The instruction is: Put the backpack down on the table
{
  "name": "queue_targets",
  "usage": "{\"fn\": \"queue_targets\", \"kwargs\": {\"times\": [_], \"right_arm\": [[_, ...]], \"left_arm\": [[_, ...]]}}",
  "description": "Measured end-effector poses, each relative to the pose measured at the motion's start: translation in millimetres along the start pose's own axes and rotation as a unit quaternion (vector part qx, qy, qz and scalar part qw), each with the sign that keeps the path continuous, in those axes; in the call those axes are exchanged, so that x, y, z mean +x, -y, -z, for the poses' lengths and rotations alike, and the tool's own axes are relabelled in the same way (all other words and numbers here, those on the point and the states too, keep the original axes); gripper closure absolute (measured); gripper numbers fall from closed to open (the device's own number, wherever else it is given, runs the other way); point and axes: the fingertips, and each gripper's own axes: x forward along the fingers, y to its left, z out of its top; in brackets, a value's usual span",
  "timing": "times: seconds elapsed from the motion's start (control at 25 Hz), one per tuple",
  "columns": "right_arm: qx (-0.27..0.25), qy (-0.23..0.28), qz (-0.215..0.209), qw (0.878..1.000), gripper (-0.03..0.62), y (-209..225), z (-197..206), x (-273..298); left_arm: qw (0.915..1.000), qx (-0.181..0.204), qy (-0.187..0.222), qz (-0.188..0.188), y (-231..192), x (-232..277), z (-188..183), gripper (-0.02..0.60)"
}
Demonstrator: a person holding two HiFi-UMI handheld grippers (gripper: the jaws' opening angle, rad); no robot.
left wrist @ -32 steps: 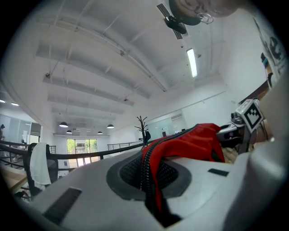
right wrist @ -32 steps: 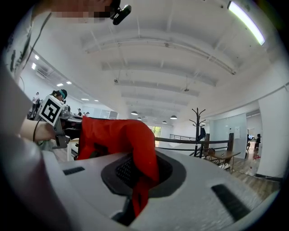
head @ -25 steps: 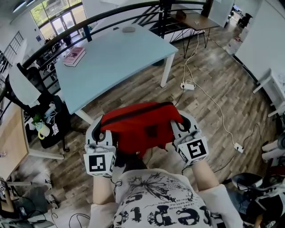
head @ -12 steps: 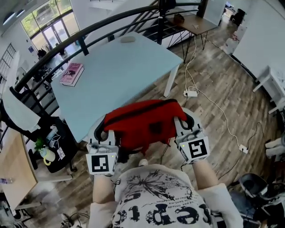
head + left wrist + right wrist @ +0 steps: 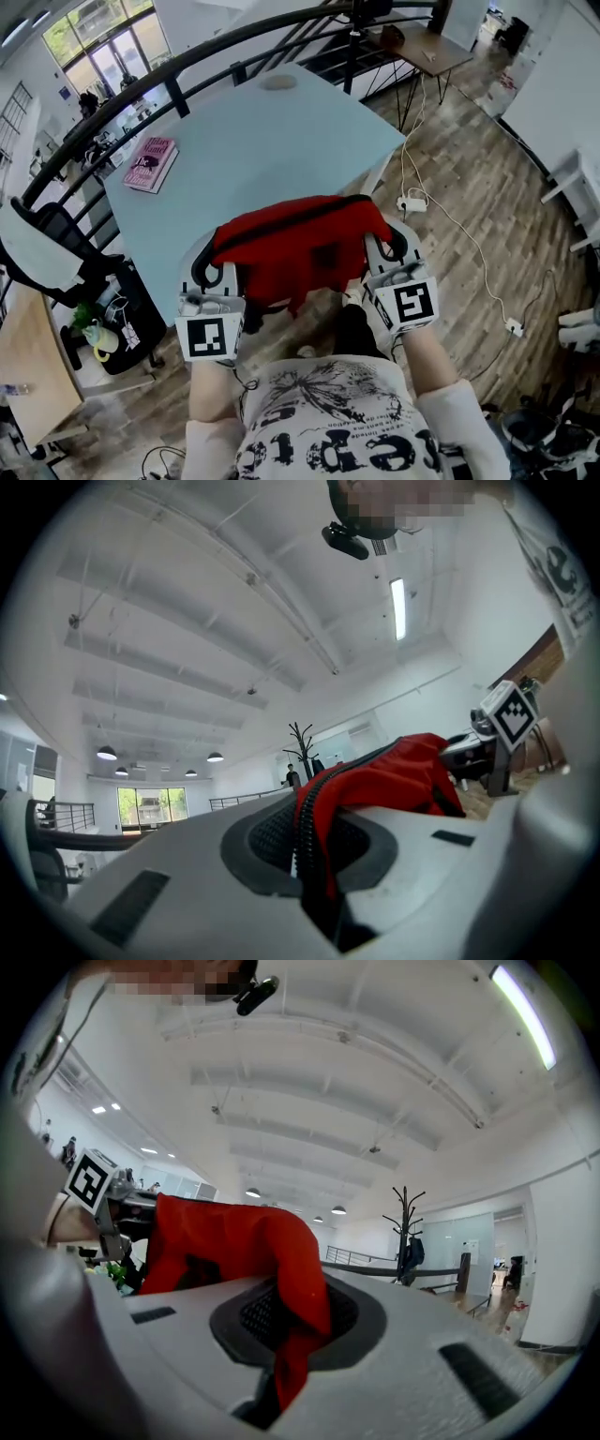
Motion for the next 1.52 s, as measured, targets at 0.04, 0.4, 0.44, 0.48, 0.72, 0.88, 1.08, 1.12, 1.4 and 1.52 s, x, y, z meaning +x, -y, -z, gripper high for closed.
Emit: {"fn": "queue_targets", "kwargs": {"times": [0.04,0.4,0.44,0.48,0.72,0.88,1.08,1.12,1.4,1.52], "right_arm": [[0.001,0.007,0.001,1.000,0.583,6,0,12],[-0.013,0.061,-0.102,0.993,0.583,61,0,128],[-0.014,0.068,-0.117,0.991,0.583,68,-1,140],[-0.016,0.075,-0.132,0.988,0.583,74,-3,152],[-0.022,0.104,-0.213,0.971,0.583,105,-11,226],[-0.008,0.107,-0.237,0.966,0.583,114,-3,275],[0.003,0.102,-0.254,0.962,0.583,107,13,340],[0.004,0.101,-0.256,0.961,0.583,107,16,353],[0.014,0.091,-0.262,0.961,0.582,106,22,450],[0.011,0.088,-0.256,0.963,0.582,106,24,488]], "left_arm": [[1.0000,0.005,-0.001,-0.006,-4,9,2,0.557],[0.9909,0.016,0.027,-0.131,-29,95,-13,0.557],[0.9878,0.016,0.030,-0.152,-30,103,-16,0.557],[0.9840,0.014,0.035,-0.174,-32,111,-20,0.557],[0.9659,0.015,0.044,-0.255,-51,164,-31,0.557],[0.9641,0.023,0.027,-0.263,-68,196,-21,0.557],[0.9601,0.029,0.001,-0.278,-103,229,2,0.557],[0.9592,0.029,-0.002,-0.281,-110,238,6,0.557],[0.9612,0.027,0.010,-0.274,-178,305,26,0.557],[0.9637,0.024,0.006,-0.266,-205,333,37,0.557]]}}
